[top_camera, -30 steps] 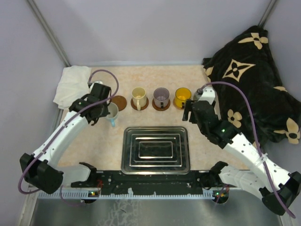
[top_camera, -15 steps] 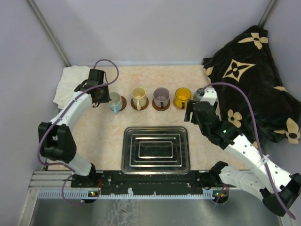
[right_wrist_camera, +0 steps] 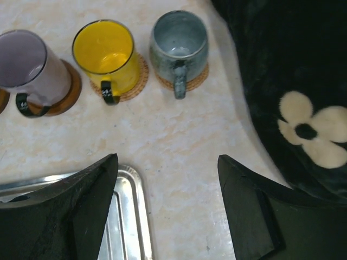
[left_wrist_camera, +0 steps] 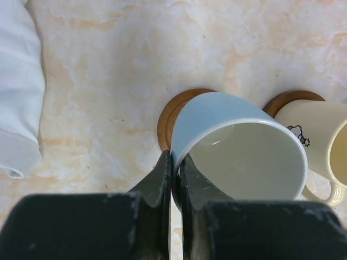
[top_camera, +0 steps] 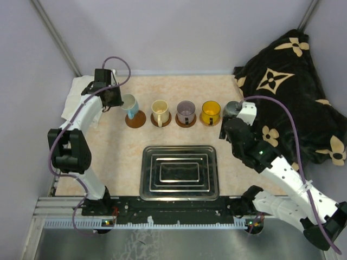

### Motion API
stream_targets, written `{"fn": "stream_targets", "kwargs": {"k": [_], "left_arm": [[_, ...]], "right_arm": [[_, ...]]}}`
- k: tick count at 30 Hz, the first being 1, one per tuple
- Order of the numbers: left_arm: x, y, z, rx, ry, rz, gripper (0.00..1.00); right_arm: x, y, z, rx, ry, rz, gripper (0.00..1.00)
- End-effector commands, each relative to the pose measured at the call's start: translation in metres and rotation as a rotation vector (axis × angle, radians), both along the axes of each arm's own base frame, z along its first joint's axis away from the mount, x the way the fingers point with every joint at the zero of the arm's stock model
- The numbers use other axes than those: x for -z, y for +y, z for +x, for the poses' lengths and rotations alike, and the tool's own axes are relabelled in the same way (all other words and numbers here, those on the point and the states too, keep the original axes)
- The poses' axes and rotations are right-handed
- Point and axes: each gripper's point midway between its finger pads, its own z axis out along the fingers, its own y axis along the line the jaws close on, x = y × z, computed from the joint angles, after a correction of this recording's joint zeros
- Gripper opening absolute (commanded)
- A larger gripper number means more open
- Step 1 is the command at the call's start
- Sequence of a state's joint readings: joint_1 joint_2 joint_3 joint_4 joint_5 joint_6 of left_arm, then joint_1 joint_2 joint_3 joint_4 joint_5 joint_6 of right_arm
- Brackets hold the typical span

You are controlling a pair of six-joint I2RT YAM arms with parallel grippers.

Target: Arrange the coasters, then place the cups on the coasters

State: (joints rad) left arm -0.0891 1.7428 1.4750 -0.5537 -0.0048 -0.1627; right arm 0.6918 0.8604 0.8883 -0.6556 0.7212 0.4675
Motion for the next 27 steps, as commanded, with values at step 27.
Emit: {"fn": "stream_targets", "kwargs": {"k": [27], "left_arm": [[0.021, -0.012, 0.000, 0.094, 0.054, -0.012, 0.00]], "right_arm": [[-0.114, -0.124, -0.042, 0.482, -0.378, -0.122, 0.98]]}}
